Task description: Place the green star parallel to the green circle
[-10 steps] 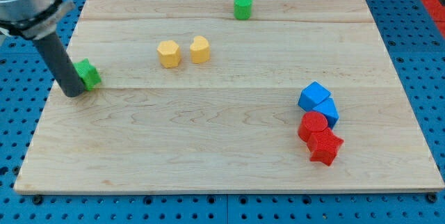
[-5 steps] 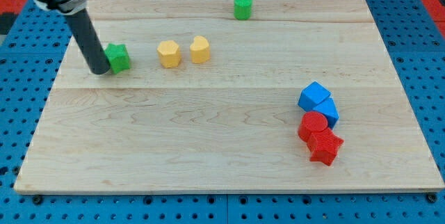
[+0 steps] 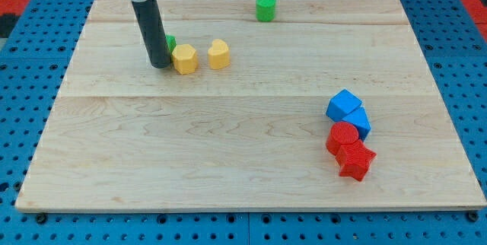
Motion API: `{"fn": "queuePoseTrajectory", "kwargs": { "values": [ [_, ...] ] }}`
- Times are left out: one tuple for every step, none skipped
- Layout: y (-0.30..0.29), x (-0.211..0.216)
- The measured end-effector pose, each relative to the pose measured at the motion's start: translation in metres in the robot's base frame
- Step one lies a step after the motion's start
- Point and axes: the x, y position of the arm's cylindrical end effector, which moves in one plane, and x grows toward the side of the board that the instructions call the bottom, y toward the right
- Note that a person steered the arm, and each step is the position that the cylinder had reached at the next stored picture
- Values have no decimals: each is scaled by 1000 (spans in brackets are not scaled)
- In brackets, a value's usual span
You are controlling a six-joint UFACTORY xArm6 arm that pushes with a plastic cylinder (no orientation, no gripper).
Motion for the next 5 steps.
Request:
{"fn": "queuePoseTrajectory", "kwargs": {
  "values": [
    [0,-23],
    [0,-48],
    [0,-75],
    [0,-98],
    [1,-103]
  ]
}}
